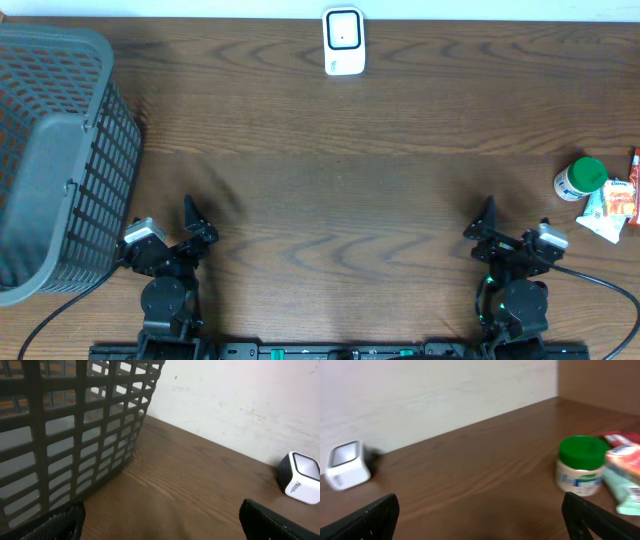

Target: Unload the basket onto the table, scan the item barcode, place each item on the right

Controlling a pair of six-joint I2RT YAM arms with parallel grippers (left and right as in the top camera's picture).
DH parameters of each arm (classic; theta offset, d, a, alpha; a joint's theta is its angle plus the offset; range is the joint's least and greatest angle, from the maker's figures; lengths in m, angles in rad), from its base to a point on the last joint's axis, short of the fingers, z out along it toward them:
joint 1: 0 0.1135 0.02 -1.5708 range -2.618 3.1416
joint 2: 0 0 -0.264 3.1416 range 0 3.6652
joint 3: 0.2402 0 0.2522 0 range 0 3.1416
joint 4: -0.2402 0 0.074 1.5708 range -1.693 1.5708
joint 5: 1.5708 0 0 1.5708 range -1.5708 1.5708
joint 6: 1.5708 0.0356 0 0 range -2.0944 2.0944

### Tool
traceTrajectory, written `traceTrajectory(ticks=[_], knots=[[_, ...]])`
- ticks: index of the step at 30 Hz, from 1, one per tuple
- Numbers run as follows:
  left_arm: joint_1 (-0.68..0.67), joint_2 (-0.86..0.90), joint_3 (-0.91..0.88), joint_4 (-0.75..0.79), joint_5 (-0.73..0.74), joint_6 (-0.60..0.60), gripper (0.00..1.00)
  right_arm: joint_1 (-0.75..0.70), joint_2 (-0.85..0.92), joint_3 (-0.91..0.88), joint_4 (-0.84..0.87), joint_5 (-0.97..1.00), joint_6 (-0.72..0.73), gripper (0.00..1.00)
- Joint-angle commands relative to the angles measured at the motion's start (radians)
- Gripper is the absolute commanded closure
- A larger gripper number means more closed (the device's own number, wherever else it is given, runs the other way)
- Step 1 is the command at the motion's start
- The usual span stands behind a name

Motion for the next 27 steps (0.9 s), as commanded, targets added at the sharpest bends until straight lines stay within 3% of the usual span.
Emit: traceTrajectory(ticks=[1, 9, 18, 27], knots=[[0.004, -0.002, -0.015, -0.043, -0.003, -0.008, 0.02, -0.037, -0.032, -0.001, -0.006, 0.012, 0.013, 0.01], [0.004, -0.002, -0.015, -0.043, -0.003, -0.008, 0.02, -0.074, -0.063, -0.001, -0.004, 0.039, -0.005, 0.01], [0.004, -0.002, -0.015, -0.043, -0.003, -0.008, 0.02, -0.112, -0.063, -0.002, -0.008, -0.057, -0.323, 0.01], [0.004, -0.002, -0.015, -0.043, -0.003, -0.008, 0.01, -0.112, -0.063, -0.002, -0.013, -0.194, -0.324, 0.01]])
